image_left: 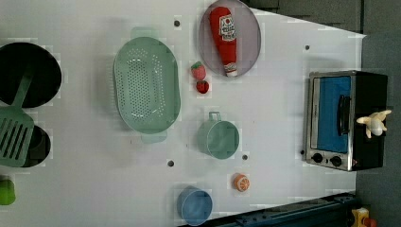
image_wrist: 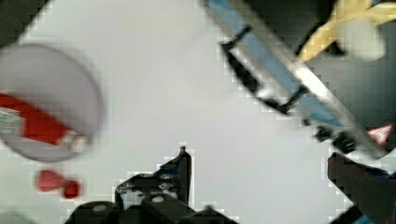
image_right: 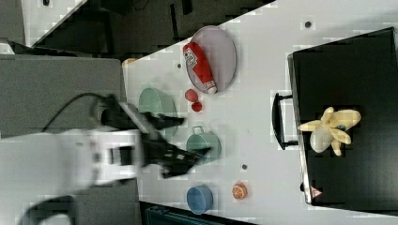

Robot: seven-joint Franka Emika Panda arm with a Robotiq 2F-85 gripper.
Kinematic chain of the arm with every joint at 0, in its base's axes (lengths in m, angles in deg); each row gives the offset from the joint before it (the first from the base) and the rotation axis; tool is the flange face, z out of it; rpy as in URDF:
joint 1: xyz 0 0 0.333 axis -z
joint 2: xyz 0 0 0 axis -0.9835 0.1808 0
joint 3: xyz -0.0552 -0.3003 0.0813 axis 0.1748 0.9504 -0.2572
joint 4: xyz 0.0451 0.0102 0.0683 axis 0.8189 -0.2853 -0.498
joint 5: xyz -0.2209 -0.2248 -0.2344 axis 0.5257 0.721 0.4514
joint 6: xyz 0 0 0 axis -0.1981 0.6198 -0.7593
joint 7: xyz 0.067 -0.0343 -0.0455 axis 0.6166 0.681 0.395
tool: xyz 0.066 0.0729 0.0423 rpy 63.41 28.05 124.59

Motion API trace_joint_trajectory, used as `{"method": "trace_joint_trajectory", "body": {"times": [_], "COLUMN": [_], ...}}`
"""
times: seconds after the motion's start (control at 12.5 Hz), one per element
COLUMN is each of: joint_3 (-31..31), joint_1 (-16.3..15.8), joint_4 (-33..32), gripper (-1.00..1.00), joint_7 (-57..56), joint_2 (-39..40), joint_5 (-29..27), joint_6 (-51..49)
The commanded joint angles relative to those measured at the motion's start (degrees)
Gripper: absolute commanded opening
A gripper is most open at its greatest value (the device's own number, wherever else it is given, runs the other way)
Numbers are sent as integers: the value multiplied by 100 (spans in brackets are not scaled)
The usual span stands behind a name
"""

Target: Pick banana from table and place on oven.

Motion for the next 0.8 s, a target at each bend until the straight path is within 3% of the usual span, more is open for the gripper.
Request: {"method": "trace_joint_trajectory", "body": {"times": [0.08,0.32,0.48,0.72,0.8], "joint_3": [-940,-1569,-1731,-1846,-1856], "joint_1": [-326,-327,-326,-327,-327], "joint_4": [-366,-535,-543,-543,-542], "gripper": [100,100,100,100,100], "joint_7": [2276,3717,3811,3811,3810], "joint_2": [-236,-454,-517,-555,-556], "joint_5": [15,105,196,906,862], "joint_6": [16,49,25,25,29]}}
